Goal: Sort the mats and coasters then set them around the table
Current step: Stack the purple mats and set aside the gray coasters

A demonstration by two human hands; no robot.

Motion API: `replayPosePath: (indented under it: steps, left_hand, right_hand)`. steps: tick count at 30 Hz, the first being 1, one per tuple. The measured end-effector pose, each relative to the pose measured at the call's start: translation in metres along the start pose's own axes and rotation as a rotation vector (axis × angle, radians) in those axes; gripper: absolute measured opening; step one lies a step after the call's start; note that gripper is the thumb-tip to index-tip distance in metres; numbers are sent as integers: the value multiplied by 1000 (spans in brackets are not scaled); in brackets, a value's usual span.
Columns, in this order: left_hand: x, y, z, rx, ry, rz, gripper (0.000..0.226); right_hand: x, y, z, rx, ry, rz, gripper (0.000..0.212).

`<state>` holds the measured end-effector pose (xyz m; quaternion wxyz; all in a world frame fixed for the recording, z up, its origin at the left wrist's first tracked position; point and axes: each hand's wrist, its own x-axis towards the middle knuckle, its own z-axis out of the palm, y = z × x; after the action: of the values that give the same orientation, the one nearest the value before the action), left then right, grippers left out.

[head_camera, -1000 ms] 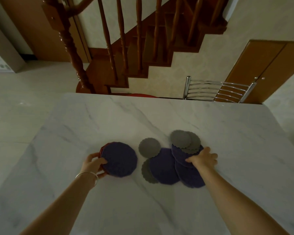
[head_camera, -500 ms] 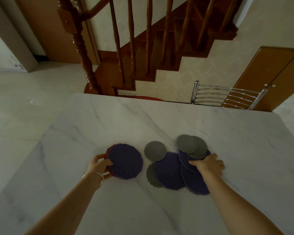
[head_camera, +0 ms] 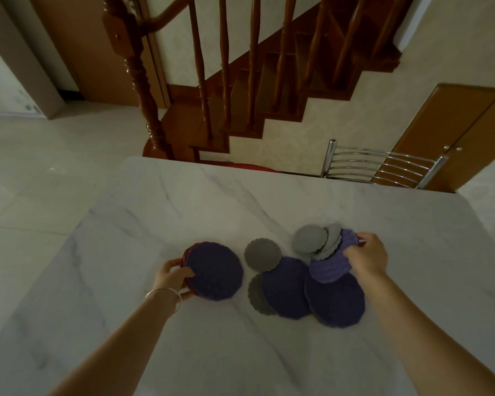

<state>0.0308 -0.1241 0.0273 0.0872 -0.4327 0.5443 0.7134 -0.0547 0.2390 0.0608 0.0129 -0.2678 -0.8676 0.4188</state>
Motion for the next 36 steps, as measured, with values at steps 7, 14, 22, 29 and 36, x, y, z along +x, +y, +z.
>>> replayPosePath:
  steps: [7,14,22,29,36]
  left_hand:
    - [-5,5,3,-10,0,-1,47]
    - [-6,3,-2,-28,-18,-5,35]
    - [-8,5,-8,-81,-66,-37,26]
    - [-6,-1,-7,-52,-92,17,38]
    - [-2,-8,-7,-43,-53,11,39]
  right_hand:
    - [-43,-69,-29,-22,199,-310,21]
    - [-90,-102,50,656,-491,203,32]
    - [-123,-61,145,762,-734,534,48]
    - [-125,-52,156,461,-590,297,44]
    - [-118,-29,141,-201,-460,-255,49]
